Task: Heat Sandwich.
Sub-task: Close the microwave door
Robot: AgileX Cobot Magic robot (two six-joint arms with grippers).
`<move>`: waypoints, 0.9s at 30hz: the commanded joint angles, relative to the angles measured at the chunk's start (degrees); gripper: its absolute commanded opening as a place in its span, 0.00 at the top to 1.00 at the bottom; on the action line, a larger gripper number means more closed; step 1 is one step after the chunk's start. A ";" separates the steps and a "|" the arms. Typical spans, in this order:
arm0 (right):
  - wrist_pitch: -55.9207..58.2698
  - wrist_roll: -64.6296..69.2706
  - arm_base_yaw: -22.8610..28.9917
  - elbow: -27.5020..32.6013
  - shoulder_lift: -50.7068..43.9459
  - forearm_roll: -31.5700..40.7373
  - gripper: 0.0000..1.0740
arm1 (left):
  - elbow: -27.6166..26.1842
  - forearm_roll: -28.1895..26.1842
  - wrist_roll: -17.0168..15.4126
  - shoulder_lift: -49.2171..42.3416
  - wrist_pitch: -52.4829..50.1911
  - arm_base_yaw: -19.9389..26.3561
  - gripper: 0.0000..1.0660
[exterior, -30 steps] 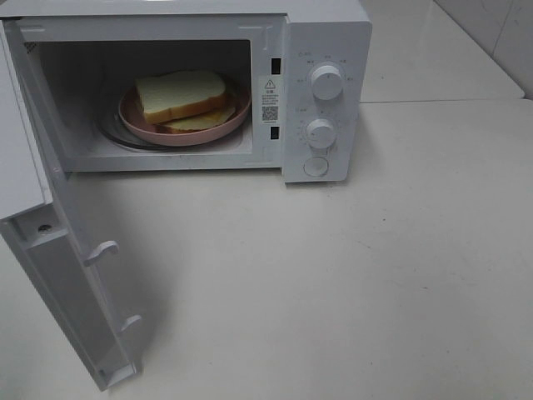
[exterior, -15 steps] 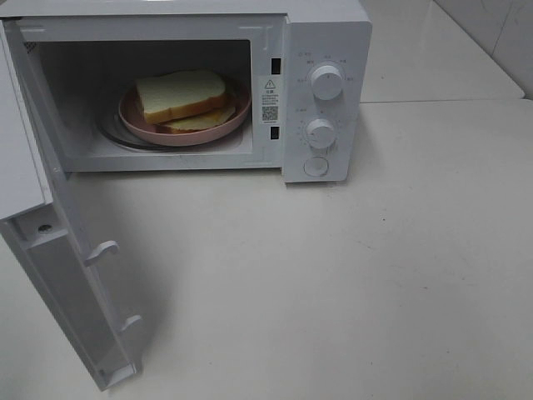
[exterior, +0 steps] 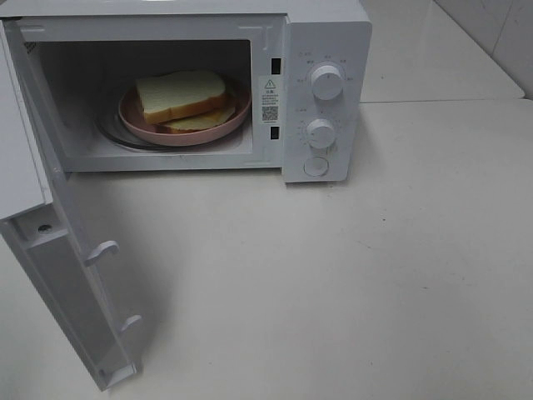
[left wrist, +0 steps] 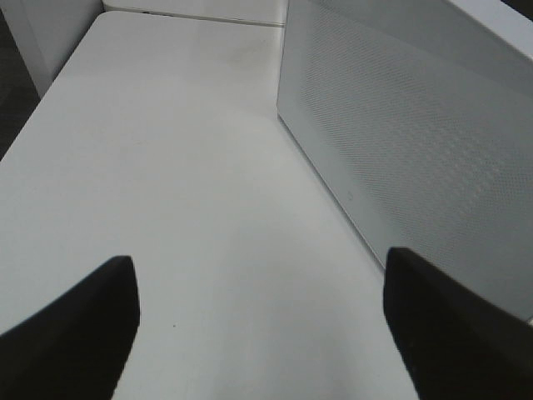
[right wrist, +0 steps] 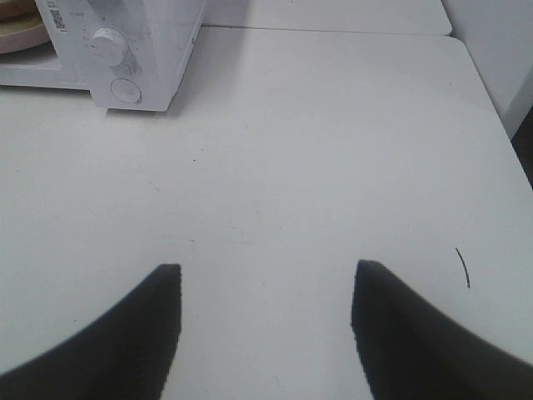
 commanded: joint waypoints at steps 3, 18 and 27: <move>-0.69 -0.34 -0.29 -0.06 -1.38 -0.46 0.45 | 0.23 -0.46 -0.06 -0.34 -0.80 -0.23 0.28; -0.69 -0.40 -0.29 -0.06 -1.38 -0.46 0.45 | 0.23 -0.46 -0.06 -0.34 -0.80 -0.23 0.28; -0.69 -0.40 -0.29 -0.06 -1.38 -0.46 0.45 | 0.23 -0.46 -0.06 -0.34 -0.80 -0.23 0.28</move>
